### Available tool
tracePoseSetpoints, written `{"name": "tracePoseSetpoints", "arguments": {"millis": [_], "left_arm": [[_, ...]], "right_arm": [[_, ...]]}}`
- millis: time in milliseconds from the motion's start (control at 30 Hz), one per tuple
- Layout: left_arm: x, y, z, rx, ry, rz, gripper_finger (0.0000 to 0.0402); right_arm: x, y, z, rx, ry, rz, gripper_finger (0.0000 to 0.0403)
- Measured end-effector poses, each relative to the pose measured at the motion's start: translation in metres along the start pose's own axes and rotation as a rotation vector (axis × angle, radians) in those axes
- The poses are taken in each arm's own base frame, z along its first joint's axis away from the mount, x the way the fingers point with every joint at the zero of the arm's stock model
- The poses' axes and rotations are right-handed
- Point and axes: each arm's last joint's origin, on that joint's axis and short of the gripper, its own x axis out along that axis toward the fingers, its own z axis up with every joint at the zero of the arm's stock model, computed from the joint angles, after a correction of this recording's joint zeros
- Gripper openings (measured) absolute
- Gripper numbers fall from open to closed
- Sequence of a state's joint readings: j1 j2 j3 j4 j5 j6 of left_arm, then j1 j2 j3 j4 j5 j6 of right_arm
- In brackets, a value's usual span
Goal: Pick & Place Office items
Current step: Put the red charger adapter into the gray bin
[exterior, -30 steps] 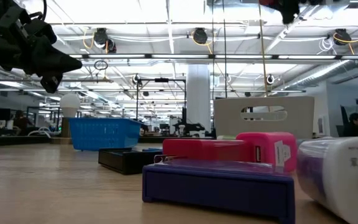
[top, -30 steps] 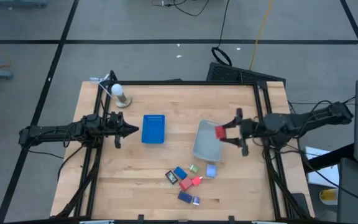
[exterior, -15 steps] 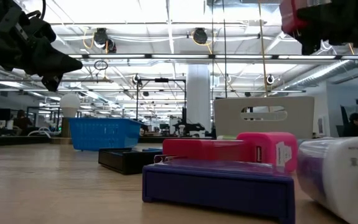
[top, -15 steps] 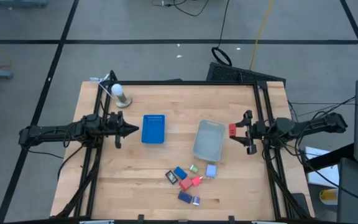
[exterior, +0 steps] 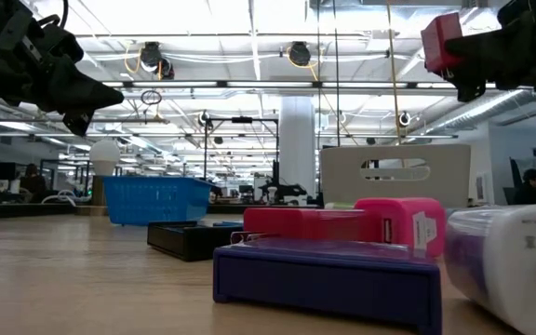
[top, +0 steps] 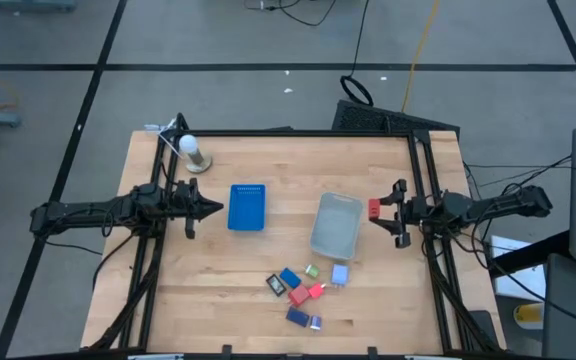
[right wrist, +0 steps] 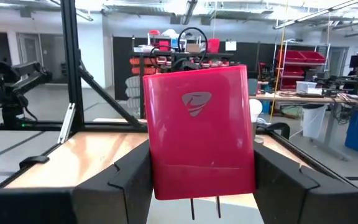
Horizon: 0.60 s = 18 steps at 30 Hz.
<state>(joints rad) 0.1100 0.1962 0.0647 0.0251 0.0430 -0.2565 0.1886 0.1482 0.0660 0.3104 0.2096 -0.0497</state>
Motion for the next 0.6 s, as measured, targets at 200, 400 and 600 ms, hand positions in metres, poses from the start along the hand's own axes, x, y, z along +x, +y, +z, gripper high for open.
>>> {"name": "tracePoseSetpoints", "arguments": {"millis": [200,400,600], "left_arm": [[0.0,0.0,0.0,0.0,0.0,0.0,0.001],[0.0,0.0,0.0,0.049,0.0,0.0,0.001],[0.0,0.0,0.0,0.044,0.0,0.0,0.001]], "right_arm": [[0.0,0.0,0.002,0.004,-0.018,-0.011,0.0208],[0.002,-0.005,0.003,-0.029,0.041,-0.187,0.0208],[0.017,-0.005,0.045,-0.046,0.077,-0.189,0.0208]]}}
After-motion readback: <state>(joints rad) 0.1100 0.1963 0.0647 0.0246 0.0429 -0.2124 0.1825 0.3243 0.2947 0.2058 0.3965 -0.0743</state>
